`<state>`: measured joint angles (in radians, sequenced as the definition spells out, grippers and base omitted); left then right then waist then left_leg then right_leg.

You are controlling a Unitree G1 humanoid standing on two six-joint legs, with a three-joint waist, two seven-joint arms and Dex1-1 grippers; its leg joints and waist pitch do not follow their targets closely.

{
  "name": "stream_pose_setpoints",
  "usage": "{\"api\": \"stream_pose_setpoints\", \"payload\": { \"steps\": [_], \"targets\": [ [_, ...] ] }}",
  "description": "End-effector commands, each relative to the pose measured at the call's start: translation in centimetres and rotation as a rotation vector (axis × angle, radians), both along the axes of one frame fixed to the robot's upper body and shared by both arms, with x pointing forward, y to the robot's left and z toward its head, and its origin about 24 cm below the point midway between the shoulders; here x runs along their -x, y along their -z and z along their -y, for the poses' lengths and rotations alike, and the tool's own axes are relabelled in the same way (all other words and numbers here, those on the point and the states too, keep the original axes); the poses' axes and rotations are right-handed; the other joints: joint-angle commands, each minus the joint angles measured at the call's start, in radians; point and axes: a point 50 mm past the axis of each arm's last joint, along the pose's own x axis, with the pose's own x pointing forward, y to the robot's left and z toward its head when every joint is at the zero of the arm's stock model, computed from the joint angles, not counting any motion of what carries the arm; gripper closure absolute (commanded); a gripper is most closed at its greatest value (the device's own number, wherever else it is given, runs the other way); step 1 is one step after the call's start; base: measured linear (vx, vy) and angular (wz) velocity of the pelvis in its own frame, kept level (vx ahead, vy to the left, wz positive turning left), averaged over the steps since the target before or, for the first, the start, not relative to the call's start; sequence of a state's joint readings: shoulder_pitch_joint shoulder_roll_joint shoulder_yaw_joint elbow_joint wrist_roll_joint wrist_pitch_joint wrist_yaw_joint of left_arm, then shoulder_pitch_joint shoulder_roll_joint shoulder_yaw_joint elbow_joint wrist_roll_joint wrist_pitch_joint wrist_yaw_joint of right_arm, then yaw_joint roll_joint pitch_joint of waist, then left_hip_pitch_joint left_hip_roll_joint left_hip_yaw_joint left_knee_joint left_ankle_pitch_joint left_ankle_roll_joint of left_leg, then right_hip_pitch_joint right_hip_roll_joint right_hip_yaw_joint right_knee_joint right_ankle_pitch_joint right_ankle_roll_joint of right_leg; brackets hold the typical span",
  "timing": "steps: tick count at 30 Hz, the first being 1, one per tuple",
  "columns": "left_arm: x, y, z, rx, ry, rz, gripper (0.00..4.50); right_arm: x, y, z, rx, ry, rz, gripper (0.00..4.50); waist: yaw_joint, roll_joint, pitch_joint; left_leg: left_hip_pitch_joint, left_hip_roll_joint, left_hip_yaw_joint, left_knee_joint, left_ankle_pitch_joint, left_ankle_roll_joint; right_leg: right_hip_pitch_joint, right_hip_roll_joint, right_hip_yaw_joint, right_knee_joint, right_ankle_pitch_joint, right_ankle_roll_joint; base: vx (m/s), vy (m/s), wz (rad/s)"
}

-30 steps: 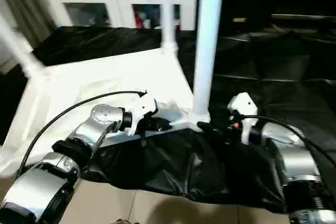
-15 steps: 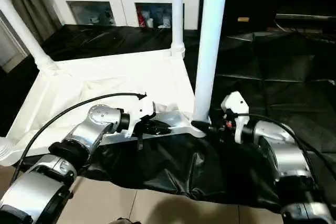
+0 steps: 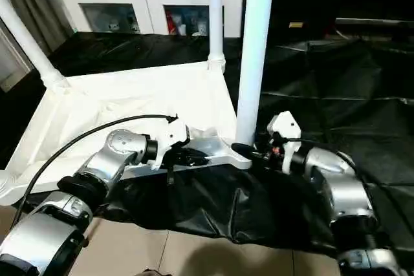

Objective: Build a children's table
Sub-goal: Rotate leg to tighten

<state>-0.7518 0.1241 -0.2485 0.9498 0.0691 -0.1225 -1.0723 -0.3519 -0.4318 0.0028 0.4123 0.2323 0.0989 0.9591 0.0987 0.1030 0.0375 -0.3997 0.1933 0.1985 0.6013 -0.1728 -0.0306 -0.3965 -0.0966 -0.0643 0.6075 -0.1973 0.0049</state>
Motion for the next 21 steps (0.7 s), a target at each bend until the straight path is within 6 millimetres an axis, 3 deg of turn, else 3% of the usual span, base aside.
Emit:
{"api": "stream_pose_setpoints", "payload": {
  "steps": [1,2,5,7,9,10,12,13,14,18,21],
  "targets": [
    [-0.5,0.1,0.6,0.005,-0.099,0.007,4.5,0.7,2.4,-1.4,0.0,0.019,-0.096,2.54,-0.004,-0.026,-0.057,0.025,0.037,-0.019,-0.068,-0.211,0.094,0.04,-0.053,0.028,-0.081,-0.199,-0.237,0.0,0.0,0.0],
    [-1.0,-0.1,1.2,0.011,-0.178,0.028,4.5,0.4,3.2,-1.8,0.004,0.133,-0.107,2.54,-0.007,-0.028,-0.055,0.026,0.035,-0.019,-0.07,-0.229,0.081,0.04,-0.053,0.028,-0.084,-0.228,-0.229,0.0,0.0,0.0],
    [-1.6,-0.3,2.2,0.015,-0.287,0.056,4.5,-0.2,4.8,-2.4,0.011,0.359,-0.138,2.54,-0.03,-0.024,-0.036,0.048,0.03,-0.029,-0.087,-0.398,-0.001,0.029,-0.055,0.025,-0.113,-0.491,-0.164,0.0,0.0,0.0],
    [-1.8,-0.5,2.9,0.029,-0.319,0.061,4.5,-0.4,5.4,-3.0,0.006,0.448,-0.162,2.54,-0.041,-0.026,-0.041,0.048,0.028,-0.036,-0.092,-0.419,-0.018,0.036,-0.059,0.024,-0.118,-0.525,-0.137,0.0,0.0,0.0],
    [-1.8,-0.7,3.8,0.047,-0.344,0.066,4.5,-0.5,6.1,-4.3,0.004,0.515,-0.178,2.54,-0.048,-0.019,-0.045,0.049,0.03,-0.034,-0.096,-0.4,-0.014,0.032,-0.056,0.028,-0.12,-0.462,-0.145,0.0,0.0,0.0],
    [-1.8,-0.8,4.1,0.054,-0.341,0.067,4.5,-0.6,6.2,-5.0,0.006,0.511,-0.177,2.54,-0.052,-0.021,-0.042,0.044,0.029,-0.036,-0.1,-0.408,-0.012,0.034,-0.054,0.026,-0.12,-0.442,-0.149,0.0,0.0,0.0],
    [-1.7,-0.9,4.4,0.057,-0.336,0.07,4.5,-0.7,6.1,-5.8,0.01,0.494,-0.162,2.54,-0.054,-0.023,-0.044,0.045,0.028,-0.035,-0.099,-0.415,-0.007,0.033,-0.057,0.028,-0.121,-0.436,-0.151,0.0,0.0,0.0],
    [-1.6,-0.9,4.7,0.053,-0.306,0.074,4.5,-0.9,5.7,-6.9,-0.018,0.453,-0.144,1.98,-0.055,-0.021,-0.044,0.043,0.028,-0.035,-0.1,-0.419,-0.003,0.033,-0.057,0.028,-0.121,-0.434,-0.151,0.0,0.0,0.0],
    [-1.4,-0.8,4.7,0.049,-0.272,0.076,4.5,-1.1,5.3,-7.3,-0.049,0.427,-0.134,1.98,-0.056,-0.023,-0.044,0.042,0.029,-0.036,-0.1,-0.421,-0.002,0.034,-0.058,0.028,-0.121,-0.431,-0.151,0.0,0.0,0.0],
    [-1.0,-0.6,4.2,0.041,-0.202,0.064,4.5,-1.3,4.6,-7.2,-0.078,0.377,-0.124,1.49,-0.062,-0.023,-0.045,0.036,0.031,-0.035,-0.103,-0.404,0.016,0.039,-0.059,0.029,-0.117,-0.37,-0.169,0.0,0.0,0.0],
    [-0.6,-0.3,3.3,0.024,-0.119,0.049,4.5,-1.4,3.7,-6.1,-0.045,0.293,-0.088,1.35,-0.061,-0.028,-0.05,0.031,0.032,-0.03,-0.098,-0.342,0.039,0.046,-0.062,0.031,-0.111,-0.315,-0.188,0.0,0.0,0.0]
  ]
}}
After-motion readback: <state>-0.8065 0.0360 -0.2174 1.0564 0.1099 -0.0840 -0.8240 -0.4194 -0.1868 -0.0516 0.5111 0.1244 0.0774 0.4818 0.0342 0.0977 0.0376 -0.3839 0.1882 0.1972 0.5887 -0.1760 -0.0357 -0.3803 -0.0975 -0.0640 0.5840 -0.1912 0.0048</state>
